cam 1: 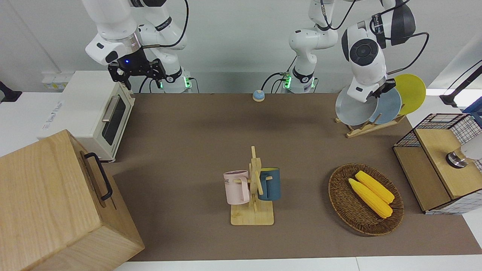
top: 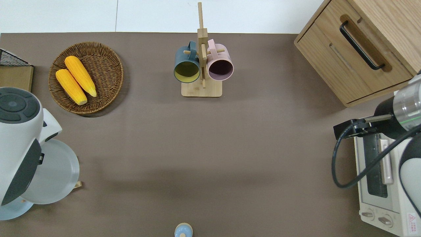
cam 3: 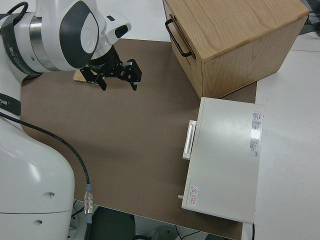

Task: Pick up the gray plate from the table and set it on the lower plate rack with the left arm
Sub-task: 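Lower the upright gray plate into the wooden rack's slot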

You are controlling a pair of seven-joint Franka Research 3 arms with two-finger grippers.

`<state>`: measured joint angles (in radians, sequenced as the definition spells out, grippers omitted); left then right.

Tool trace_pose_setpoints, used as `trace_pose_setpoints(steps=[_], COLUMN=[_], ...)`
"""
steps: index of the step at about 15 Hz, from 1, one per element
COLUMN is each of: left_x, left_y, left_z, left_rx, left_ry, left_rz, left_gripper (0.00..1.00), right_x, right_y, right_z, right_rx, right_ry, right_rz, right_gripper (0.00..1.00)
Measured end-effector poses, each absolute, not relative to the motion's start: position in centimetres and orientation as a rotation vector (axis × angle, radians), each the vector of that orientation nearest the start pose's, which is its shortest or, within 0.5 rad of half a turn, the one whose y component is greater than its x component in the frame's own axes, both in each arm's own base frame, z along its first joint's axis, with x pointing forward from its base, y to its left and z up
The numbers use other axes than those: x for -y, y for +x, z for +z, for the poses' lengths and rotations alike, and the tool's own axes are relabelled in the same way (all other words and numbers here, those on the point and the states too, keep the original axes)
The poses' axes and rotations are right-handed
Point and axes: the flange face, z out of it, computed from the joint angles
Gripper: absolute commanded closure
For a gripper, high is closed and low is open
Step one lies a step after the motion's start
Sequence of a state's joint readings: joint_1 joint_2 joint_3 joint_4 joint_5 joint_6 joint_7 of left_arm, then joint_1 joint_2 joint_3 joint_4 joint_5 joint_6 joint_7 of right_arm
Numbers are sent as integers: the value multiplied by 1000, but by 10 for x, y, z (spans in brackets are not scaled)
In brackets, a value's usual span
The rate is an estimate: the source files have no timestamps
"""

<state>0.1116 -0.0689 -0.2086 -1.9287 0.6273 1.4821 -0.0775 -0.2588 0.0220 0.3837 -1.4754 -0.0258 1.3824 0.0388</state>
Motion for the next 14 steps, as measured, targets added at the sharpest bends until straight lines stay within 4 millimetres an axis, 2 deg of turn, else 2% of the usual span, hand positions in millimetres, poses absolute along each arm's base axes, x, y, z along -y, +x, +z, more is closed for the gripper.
trace_pose_setpoints(steps=[4, 10, 14], left_x=[-26, -32, -34], left_y=[504, 508, 507], left_z=[498, 481, 450], left_rx=[-5, 27, 82], left_ry=[-2338, -2265, -2215], left_rz=[463, 501, 519], left_gripper=[1000, 1000, 1000], right_x=[-62, -62, -62], right_y=[537, 537, 537], right_z=[642, 642, 642], right_rx=[131, 131, 131], right_ry=[-3160, -3160, -3160], right_rz=[177, 177, 177], right_gripper=[17, 17, 17])
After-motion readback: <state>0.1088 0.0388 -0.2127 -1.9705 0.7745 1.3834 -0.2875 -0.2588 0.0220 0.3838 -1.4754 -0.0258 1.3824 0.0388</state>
